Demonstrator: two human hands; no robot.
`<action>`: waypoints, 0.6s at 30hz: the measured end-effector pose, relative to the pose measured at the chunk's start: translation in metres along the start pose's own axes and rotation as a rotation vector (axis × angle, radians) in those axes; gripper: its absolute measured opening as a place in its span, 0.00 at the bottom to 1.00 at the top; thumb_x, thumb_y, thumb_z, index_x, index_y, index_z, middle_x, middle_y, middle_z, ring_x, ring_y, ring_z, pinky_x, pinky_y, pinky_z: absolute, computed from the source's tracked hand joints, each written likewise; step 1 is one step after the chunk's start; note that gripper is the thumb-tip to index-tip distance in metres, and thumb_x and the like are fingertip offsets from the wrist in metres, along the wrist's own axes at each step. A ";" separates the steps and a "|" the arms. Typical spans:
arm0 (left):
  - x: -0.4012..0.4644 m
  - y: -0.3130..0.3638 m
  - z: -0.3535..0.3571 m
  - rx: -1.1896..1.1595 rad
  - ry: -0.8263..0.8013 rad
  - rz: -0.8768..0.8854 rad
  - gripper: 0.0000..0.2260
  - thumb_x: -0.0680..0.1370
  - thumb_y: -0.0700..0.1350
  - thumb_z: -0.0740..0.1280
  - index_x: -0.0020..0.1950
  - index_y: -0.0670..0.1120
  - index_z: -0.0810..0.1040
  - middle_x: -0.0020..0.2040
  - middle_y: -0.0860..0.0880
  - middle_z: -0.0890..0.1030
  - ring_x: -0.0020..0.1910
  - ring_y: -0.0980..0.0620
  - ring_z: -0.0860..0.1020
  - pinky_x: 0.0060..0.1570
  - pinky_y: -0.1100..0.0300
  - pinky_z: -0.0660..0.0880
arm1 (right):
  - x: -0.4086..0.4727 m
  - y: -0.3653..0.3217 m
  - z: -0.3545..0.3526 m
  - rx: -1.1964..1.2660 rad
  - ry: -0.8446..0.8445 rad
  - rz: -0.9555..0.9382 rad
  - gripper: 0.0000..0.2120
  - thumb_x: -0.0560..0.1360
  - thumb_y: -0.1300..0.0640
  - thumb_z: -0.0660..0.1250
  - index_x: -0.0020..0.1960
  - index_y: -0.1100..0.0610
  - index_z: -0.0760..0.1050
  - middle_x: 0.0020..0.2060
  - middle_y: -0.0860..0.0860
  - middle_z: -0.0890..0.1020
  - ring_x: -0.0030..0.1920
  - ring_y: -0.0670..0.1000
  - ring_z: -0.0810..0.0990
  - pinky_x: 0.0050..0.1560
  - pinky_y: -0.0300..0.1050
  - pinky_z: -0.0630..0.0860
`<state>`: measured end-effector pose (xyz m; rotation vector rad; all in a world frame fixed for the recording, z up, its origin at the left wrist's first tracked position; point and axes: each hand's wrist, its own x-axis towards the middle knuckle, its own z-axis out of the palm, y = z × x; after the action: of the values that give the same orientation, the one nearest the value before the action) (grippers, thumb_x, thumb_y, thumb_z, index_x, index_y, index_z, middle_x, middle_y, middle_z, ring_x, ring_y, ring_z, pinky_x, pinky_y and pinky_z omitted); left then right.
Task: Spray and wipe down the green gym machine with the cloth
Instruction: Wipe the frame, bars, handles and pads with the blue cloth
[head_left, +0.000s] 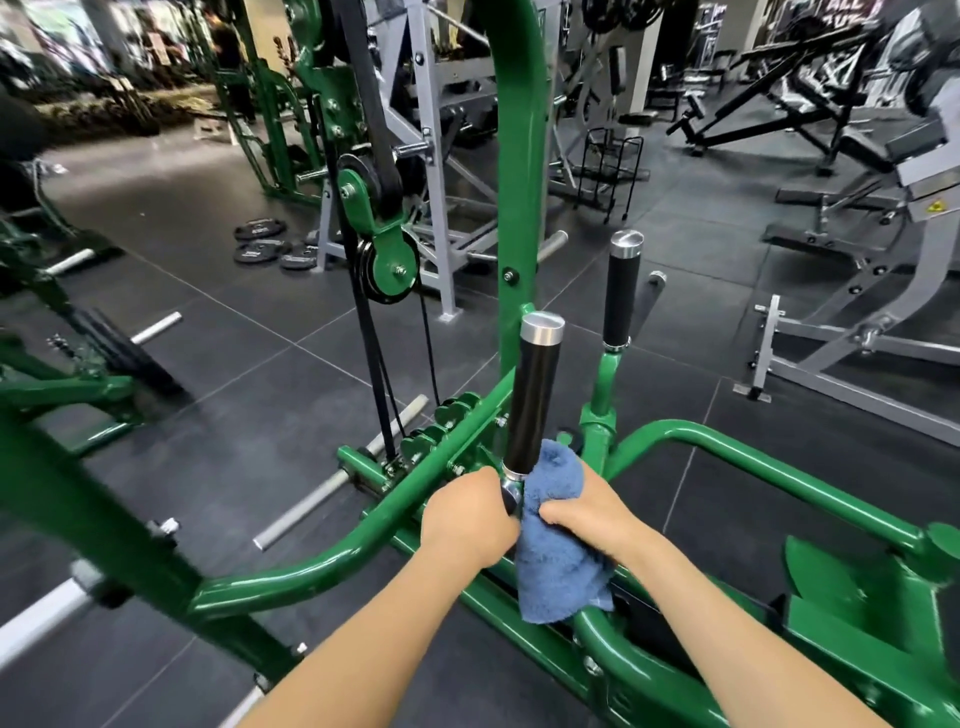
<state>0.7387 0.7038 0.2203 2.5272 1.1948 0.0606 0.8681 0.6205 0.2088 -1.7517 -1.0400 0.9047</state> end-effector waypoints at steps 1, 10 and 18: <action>-0.001 0.000 0.000 0.001 -0.001 -0.004 0.07 0.74 0.48 0.64 0.44 0.47 0.67 0.43 0.50 0.77 0.39 0.47 0.73 0.38 0.58 0.69 | -0.005 -0.002 0.003 -0.045 0.014 -0.044 0.22 0.63 0.65 0.65 0.48 0.40 0.71 0.37 0.41 0.80 0.41 0.44 0.79 0.41 0.36 0.76; 0.000 -0.001 0.006 -0.022 0.006 -0.011 0.08 0.74 0.51 0.64 0.44 0.48 0.68 0.43 0.50 0.77 0.40 0.46 0.75 0.38 0.57 0.70 | -0.001 -0.016 -0.008 0.092 0.110 -0.054 0.23 0.56 0.62 0.64 0.48 0.46 0.76 0.45 0.44 0.82 0.45 0.42 0.80 0.45 0.34 0.75; 0.004 -0.004 0.006 -0.087 -0.040 -0.007 0.08 0.73 0.47 0.63 0.50 0.46 0.73 0.48 0.48 0.80 0.46 0.45 0.79 0.40 0.58 0.72 | -0.007 -0.007 0.012 -0.110 0.063 -0.050 0.27 0.66 0.73 0.64 0.51 0.43 0.73 0.43 0.43 0.81 0.40 0.35 0.78 0.41 0.31 0.74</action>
<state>0.7394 0.7070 0.2132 2.4372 1.1598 0.0587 0.8531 0.6201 0.2124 -1.8244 -1.1054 0.7690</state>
